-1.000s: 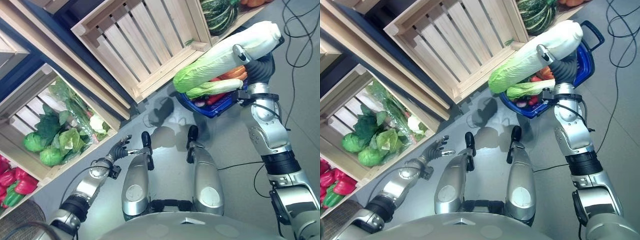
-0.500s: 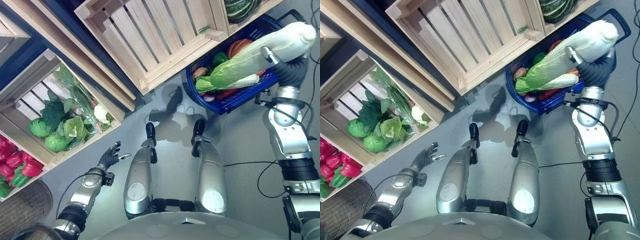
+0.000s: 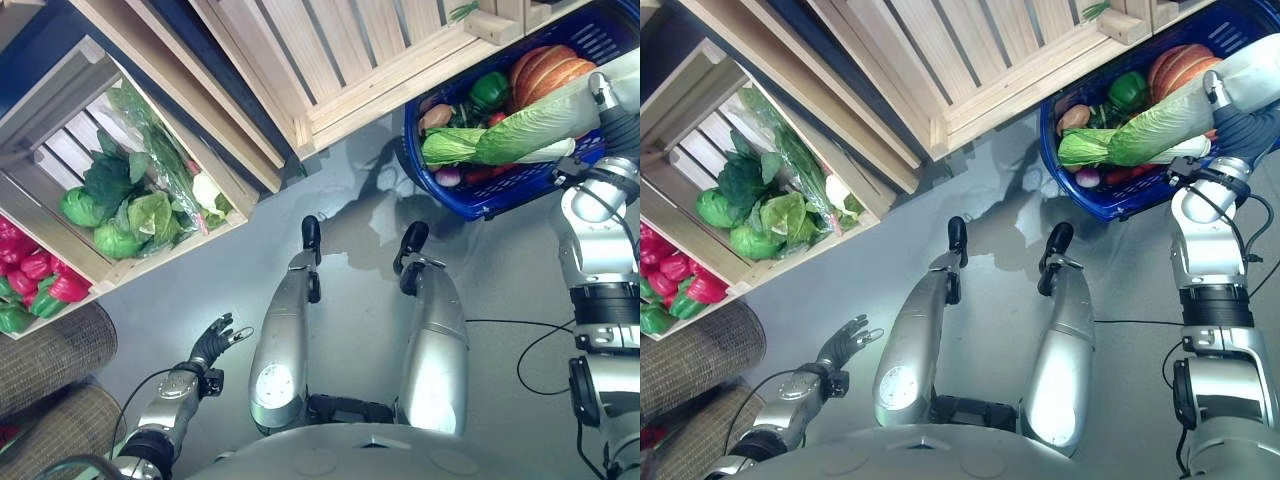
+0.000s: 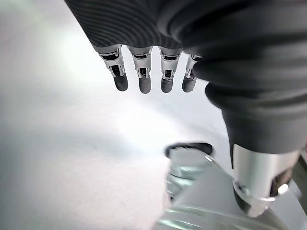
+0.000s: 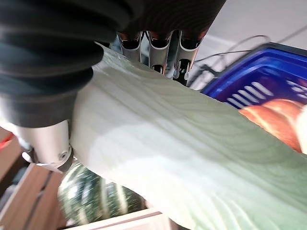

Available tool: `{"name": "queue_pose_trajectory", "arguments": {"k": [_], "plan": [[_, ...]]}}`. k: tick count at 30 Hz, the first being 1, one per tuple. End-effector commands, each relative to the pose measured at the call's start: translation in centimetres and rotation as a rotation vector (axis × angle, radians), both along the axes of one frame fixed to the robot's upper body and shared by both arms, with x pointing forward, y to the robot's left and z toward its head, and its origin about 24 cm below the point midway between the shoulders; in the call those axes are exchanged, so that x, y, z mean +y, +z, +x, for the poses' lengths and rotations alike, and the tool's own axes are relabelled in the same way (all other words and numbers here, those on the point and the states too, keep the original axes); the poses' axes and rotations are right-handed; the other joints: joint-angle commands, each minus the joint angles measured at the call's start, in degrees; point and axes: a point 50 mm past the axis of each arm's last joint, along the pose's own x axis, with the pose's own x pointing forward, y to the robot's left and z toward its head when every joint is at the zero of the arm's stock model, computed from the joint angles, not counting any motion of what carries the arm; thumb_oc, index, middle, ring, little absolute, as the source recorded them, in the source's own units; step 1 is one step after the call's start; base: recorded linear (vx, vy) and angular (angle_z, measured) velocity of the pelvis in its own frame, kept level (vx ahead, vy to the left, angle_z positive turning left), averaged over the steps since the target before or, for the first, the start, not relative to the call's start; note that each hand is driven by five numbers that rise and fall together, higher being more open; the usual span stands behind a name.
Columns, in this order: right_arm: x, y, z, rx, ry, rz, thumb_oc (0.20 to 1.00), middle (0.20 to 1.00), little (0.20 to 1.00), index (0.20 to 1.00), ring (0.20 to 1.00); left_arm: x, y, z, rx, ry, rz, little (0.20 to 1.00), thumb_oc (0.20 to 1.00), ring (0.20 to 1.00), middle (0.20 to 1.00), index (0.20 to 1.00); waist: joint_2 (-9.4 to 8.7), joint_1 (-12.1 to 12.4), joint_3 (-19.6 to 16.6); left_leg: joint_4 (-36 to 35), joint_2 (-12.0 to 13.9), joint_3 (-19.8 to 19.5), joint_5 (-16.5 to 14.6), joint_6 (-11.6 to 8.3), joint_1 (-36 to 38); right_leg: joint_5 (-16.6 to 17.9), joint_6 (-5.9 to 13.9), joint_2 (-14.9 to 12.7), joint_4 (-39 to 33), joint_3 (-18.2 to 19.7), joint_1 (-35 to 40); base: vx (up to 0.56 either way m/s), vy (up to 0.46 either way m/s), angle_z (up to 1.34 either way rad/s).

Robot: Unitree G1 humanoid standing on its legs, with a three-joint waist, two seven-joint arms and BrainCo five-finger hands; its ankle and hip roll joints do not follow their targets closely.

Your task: Pick up fruits and vegetables into the basket

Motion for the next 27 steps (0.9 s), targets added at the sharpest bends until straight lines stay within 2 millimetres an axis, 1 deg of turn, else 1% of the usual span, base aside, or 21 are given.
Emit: {"name": "queue_pose_trajectory", "arguments": {"k": [1,3,9,12,13,18,20,23,27], "plan": [[-1.4,3.5,-1.0,-0.176,0.052,-0.001,0.2,0.2,0.2,0.2,0.2,0.5,-1.8,-4.6,0.161,0.07,-0.036,1.0,1.0,1.0,1.0,1.0,2.19,-0.3,-2.1,4.7,-0.2,1.4,-5.0,2.84,-4.4,-4.4,2.79,1.2,3.1,-1.0,0.1,-0.01,-0.065,0.05],[-1.6,3.4,-0.3,-0.178,0.112,0.046,0.2,0.2,0.2,0.2,0.2,0.1,-2.0,-4.6,0.158,0.043,-0.03,1.0,1.0,1.0,1.0,1.0,2.3,0.1,-2.1,5.2,-0.2,1.4,-5.0,2.88,-6.2,-4.6,2.56,1.0,4.2,-1.1,-1.8,0.0,-0.06,0.05],[-2.1,3.7,1.1,-0.133,0.172,0.123,0.2,0.2,0.2,0.2,0.2,-0.5,-2.2,-4.4,0.167,0.044,-0.037,1.0,1.0,1.0,1.0,1.0,3.06,1.0,-2.1,5.8,0.0,1.1,-4.7,2.98,-9.7,-4.8,2.31,0.6,5.7,-1.1,-5.7,0.0,-0.047,0.04],[-3.0,3.7,1.8,-0.126,0.215,0.232,0.2,0.2,0.2,0.2,0.2,-0.9,-2.3,-4.4,0.177,0.017,-0.053,1.0,1.0,1.0,1.0,1.0,3.91,1.6,-2.1,6.4,0.1,0.9,-4.8,3.01,-12.1,-5.2,2.14,0.1,7.2,-0.8,-8.6,0.01,-0.032,0.02],[-3.3,3.7,2.0,-0.138,0.229,0.292,0.2,0.2,0.2,0.2,0.2,-1.1,-2.4,-4.5,0.179,0.003,-0.054,1.0,1.0,1.0,1.0,1.0,4.26,1.8,-2.1,6.8,0.1,0.9,-4.9,3.03,-13.0,-5.3,2.07,0.0,7.7,-0.7,-9.7,0.0,-0.005,0.05],[-5.0,2.7,2.4,-0.193,0.251,0.54,0.2,0.2,0.2,0.2,0.2,-1.9,-2.5,-4.6,0.171,-0.038,-0.06,1.0,1.0,1.0,1.0,1.0,5.52,2.4,-2.1,7.5,-0.3,0.8,-5.3,3.13,-15.5,-5.6,1.83,-0.3,8.8,-0.1,-12.7,0.0,-0.001,0.01],[-5.3,2.4,2.5,-0.199,0.242,0.582,0.2,0.2,0.2,0.2,0.2,-2.1,-2.5,-4.6,0.163,-0.039,-0.063,1.0,1.0,1.0,1.0,1.0,5.98,2.6,-2.1,7.8,-0.4,0.7,-5.5,3.19,-16.2,-5.8,1.76,-0.5,9.2,0.1,-13.5,0.0,0.0,0.0],[-5.8,2.7,2.6,-0.206,0.243,0.618,0.2,0.2,0.2,0.2,0.2,-2.4,-2.4,-4.2,0.15,-0.06,-0.071,1.0,1.0,1.0,1.0,1.0,6.85,3.1,-2.1,8.3,-0.5,0.7,-5.7,3.25,-17.7,-5.9,1.69,-1.0,10.1,0.4,-15.3,0.0,0.001,0.01],[-6.5,2.3,2.6,-0.174,0.254,0.667,0.2,0.2,0.2,0.2,0.2,-2.5,-2.1,-4.0,0.138,-0.088,-0.077,1.0,1.0,1.0,1.0,1.0,7.61,3.3,-2.1,8.6,-0.8,0.5,-5.8,3.23,-18.5,-6.1,1.54,-1.1,10.7,0.9,-16.6,0.0,0.0,0.0]]}}
